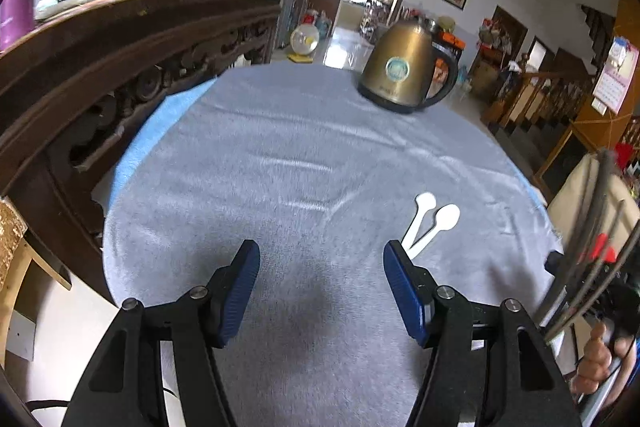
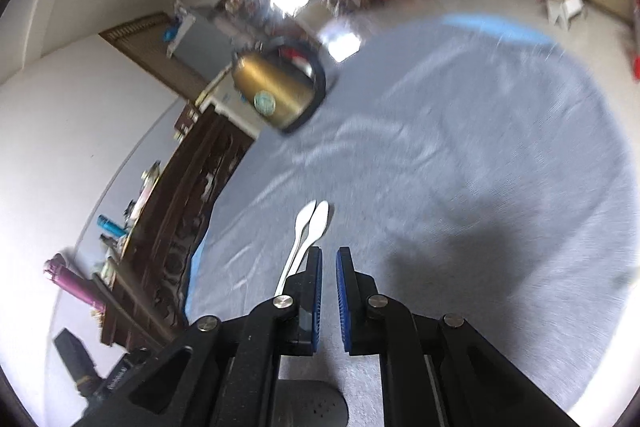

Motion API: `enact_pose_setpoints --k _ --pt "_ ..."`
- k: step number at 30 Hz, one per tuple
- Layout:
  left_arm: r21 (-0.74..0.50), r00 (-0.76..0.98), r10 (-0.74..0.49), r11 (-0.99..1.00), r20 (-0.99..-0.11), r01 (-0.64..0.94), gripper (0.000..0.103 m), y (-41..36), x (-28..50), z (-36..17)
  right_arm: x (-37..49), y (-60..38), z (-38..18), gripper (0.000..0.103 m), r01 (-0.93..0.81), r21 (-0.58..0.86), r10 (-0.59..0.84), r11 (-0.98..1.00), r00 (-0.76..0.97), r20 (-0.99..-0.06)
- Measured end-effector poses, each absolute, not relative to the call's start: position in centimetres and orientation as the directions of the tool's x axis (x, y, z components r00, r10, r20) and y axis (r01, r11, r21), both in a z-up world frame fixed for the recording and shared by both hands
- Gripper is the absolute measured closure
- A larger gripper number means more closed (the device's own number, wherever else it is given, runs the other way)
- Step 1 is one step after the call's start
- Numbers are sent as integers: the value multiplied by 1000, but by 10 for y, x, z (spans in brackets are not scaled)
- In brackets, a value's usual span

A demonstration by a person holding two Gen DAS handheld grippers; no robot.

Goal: Organize utensils
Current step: 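Move both open tools to the two white spoons on the cloth, then close the right tool on one white spoon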

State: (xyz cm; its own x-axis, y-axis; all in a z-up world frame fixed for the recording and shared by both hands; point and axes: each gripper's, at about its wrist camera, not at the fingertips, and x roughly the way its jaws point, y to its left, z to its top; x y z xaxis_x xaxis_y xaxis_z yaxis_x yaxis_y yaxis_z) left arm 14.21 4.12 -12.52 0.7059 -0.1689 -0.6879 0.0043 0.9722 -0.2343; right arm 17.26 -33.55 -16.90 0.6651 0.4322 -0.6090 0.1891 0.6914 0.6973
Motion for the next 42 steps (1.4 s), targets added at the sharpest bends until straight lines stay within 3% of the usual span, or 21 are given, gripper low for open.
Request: enact_pose_setpoints --k 8,18,22,29,39,42 --pt "-218 652 -179 976 -737 22 38 34 182 -152 250 -320 -219 93 202 713 532 672 539 -654" --pt "-213 620 -197 976 -759 49 38 26 212 -165 319 -293 -255 93 213 678 546 704 447 -708" --pt "-213 618 -212 974 -757 73 38 19 222 -163 330 -285 -258 85 199 680 554 705 443 -705" --pt "-215 619 -218 973 -755 81 38 15 231 -161 340 -277 -255 79 176 669 557 723 426 -714" --pt "-232 609 -215 971 -763 53 38 22 226 -165 339 -243 -241 76 23 509 457 860 409 -790" --pt "-241 610 -219 969 -762 47 38 24 224 -165 336 -231 -236 55 -33 492 461 870 410 -787"
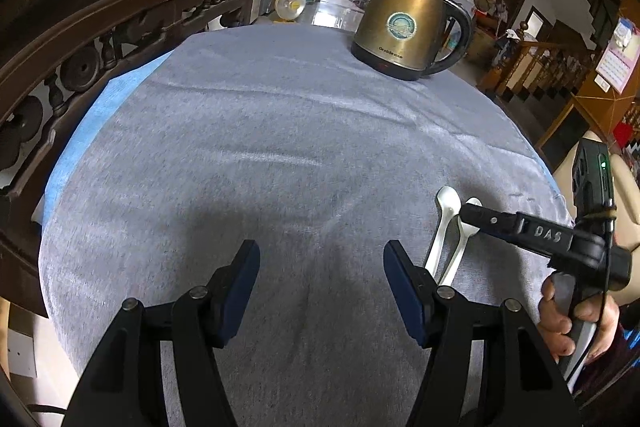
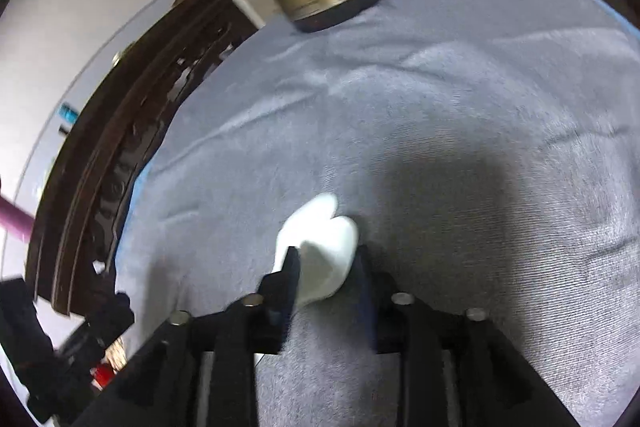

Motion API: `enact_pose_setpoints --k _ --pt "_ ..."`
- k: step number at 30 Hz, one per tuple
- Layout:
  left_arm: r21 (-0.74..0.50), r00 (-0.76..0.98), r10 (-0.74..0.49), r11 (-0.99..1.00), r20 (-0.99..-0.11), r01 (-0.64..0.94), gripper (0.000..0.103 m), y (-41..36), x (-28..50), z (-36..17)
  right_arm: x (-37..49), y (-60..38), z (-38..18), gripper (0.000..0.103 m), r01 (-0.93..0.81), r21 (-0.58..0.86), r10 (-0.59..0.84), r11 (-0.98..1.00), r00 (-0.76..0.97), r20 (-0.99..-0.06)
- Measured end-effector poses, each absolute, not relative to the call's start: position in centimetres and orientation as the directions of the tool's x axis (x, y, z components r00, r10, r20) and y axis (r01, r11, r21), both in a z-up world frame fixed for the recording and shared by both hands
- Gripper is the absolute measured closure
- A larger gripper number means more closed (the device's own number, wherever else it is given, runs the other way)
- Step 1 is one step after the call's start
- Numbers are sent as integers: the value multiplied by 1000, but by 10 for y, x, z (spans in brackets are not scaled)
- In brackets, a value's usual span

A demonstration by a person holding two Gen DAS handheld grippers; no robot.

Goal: Organize utensils
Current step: 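Close the right tool on one white spoon, then close the left tool on the other white spoon's handle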

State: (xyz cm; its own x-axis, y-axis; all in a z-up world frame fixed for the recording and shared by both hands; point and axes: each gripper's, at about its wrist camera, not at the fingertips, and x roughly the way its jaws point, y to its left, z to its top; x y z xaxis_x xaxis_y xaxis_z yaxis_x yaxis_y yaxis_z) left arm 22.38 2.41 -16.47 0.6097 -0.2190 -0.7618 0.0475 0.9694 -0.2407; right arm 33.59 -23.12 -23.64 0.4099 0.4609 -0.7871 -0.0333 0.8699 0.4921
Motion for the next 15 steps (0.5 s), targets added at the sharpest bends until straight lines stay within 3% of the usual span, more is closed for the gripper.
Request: enact_pose_setpoints --k 1,4,6,8,10,15 --pt "-240 610 -219 970 -762 47 38 24 223 -164 334 -227 -236 51 -46 470 444 882 417 -793" --pt "-237 614 -215 970 -760 47 38 27 220 -162 328 -206 -234 52 -136 319 345 938 454 -821" --pt "-235 617 -210 971 -759 43 38 30 219 -161 323 -197 -234 71 -177 195 258 965 483 -837" --pt "-234 618 -208 971 -759 39 38 32 219 -160 323 -205 -235 90 -169 204 261 964 483 -836" --pt "-237 613 -211 971 -761 40 38 32 221 -160 324 -219 -234 95 -139 239 277 961 475 -835" --pt "-231 600 -242 968 -762 98 38 13 235 -155 322 -245 -232 95 -90 153 178 984 503 -846"
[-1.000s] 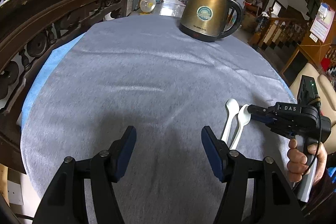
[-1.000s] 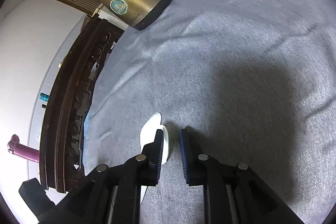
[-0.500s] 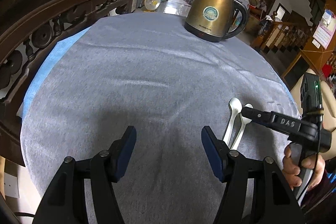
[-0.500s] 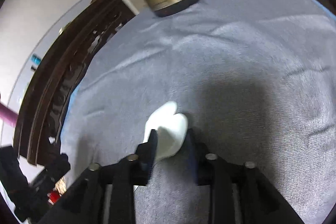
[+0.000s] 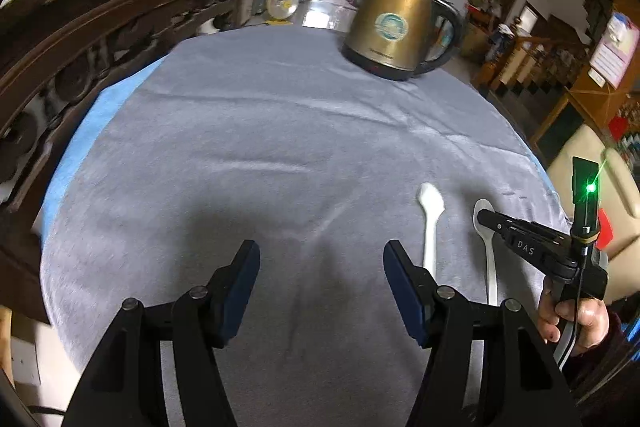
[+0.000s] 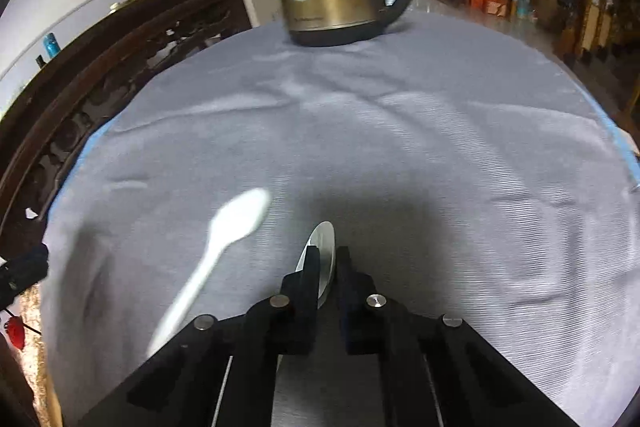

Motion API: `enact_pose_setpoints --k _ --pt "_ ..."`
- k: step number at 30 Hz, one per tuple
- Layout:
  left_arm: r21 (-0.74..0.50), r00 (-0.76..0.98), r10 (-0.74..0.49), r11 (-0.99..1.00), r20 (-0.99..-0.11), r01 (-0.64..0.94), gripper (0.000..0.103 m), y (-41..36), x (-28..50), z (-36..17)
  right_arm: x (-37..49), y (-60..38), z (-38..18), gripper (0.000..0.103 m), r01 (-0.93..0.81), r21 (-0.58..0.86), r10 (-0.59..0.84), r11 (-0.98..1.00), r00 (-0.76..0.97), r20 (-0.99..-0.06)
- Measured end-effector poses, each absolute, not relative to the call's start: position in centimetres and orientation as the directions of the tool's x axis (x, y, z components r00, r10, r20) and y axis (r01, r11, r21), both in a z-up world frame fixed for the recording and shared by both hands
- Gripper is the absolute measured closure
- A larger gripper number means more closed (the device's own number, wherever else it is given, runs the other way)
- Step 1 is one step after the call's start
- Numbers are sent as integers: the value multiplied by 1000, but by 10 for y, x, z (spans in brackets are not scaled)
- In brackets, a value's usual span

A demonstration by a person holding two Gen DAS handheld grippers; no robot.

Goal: Organize utensils
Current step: 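Close the left tool on the other white spoon's handle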

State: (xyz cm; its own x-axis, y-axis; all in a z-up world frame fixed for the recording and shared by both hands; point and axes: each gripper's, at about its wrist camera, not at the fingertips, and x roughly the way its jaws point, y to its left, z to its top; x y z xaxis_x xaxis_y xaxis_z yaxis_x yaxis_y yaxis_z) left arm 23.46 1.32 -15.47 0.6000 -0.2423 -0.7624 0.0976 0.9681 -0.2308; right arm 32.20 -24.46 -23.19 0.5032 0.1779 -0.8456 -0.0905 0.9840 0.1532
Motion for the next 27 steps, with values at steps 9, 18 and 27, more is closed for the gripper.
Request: enact_pose_setpoints --k 9,18,27 --pt "-210 419 -327 930 -847 301 38 -61 323 -170 342 -268 -231 91 -76 171 187 982 369 -911" --pt "-213 254 -328 895 -910 392 38 -117 354 -194 358 -261 -231 90 -82 140 158 987 268 -950" --pt "-136 309 -286 894 -907 428 72 -133 354 -201 350 -272 -229 97 -66 191 202 979 344 -917"
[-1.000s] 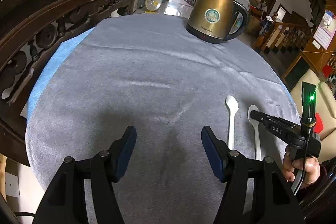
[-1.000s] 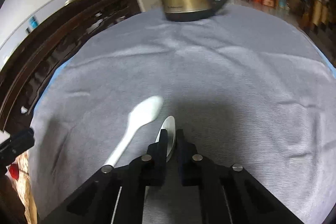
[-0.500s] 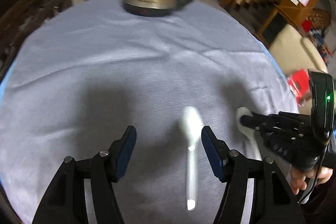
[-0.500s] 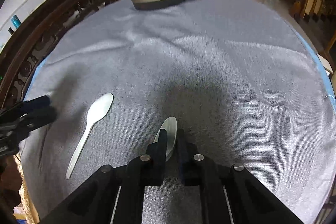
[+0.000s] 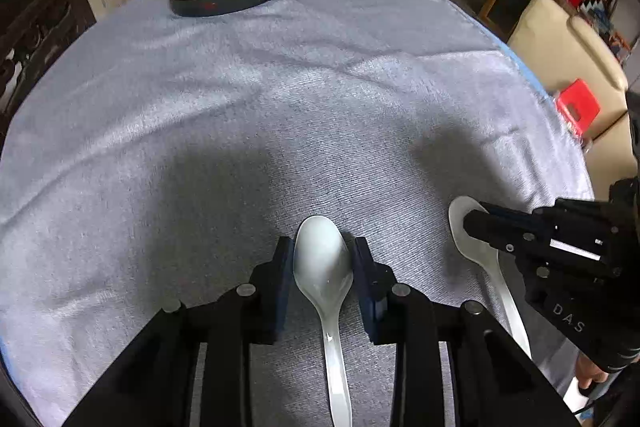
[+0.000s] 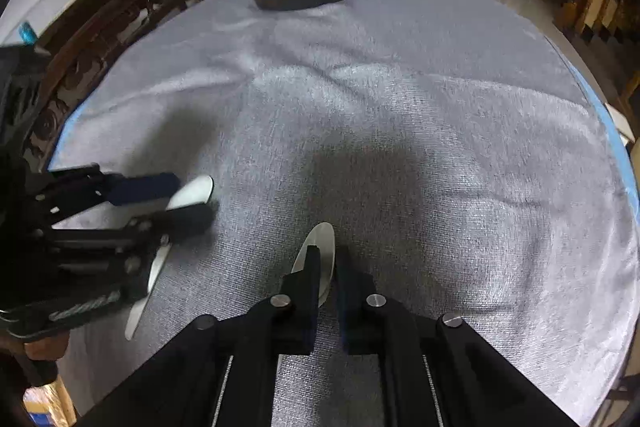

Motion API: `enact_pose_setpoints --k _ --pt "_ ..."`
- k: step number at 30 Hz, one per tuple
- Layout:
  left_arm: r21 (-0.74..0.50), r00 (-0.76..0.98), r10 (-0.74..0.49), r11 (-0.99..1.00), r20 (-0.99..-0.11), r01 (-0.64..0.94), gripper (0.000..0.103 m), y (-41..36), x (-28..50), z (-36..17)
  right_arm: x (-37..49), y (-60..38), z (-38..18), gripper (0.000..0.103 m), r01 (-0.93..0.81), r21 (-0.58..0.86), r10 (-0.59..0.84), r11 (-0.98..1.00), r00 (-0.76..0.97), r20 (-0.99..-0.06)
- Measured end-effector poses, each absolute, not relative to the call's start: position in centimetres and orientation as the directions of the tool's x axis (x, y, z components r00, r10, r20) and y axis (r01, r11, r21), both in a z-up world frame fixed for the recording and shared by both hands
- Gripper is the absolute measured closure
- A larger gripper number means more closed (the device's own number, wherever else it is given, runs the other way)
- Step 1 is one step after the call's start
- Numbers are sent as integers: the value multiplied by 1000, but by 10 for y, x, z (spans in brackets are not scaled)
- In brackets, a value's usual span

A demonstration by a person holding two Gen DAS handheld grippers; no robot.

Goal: Organize utensils
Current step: 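Close the left tool on the other white spoon's handle, then lift both held spoons and carry them toward the dark metal cup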

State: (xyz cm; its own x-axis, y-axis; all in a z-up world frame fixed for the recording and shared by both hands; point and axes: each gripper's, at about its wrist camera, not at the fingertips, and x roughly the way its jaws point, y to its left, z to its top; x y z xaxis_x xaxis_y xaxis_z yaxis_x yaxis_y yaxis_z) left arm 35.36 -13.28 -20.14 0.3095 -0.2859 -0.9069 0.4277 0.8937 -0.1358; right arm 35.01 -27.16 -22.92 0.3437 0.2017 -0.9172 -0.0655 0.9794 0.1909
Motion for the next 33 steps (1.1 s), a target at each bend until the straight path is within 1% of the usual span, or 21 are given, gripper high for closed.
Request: enact_pose_setpoints --k 3,7,12,17,25,28,33 --pt "-153 322 -293 905 -900 396 72 -123 349 -198 339 -279 -225 98 -49 212 214 976 387 -897" --pt "-186 378 -306 928 -874 322 72 -97 339 -190 319 -299 -214 98 8 286 250 958 464 -850" --pt "-208 462 -302 947 -834 244 73 -64 319 -166 291 -329 -195 98 83 396 283 914 568 -773" --pt "-228 542 -288 958 -790 177 72 -34 290 -143 250 -349 -171 98 136 461 260 877 673 -693" --pt "-281 640 -286 953 -713 113 72 7 220 -113 180 -360 -134 98 173 487 184 856 779 -600" --pt "-280 660 -281 954 -696 111 72 9 198 -103 161 -360 -124 98 173 496 176 851 796 -580" --pt "-265 723 -266 957 -638 118 72 7 159 -82 133 -346 -104 98 153 483 149 862 835 -530"
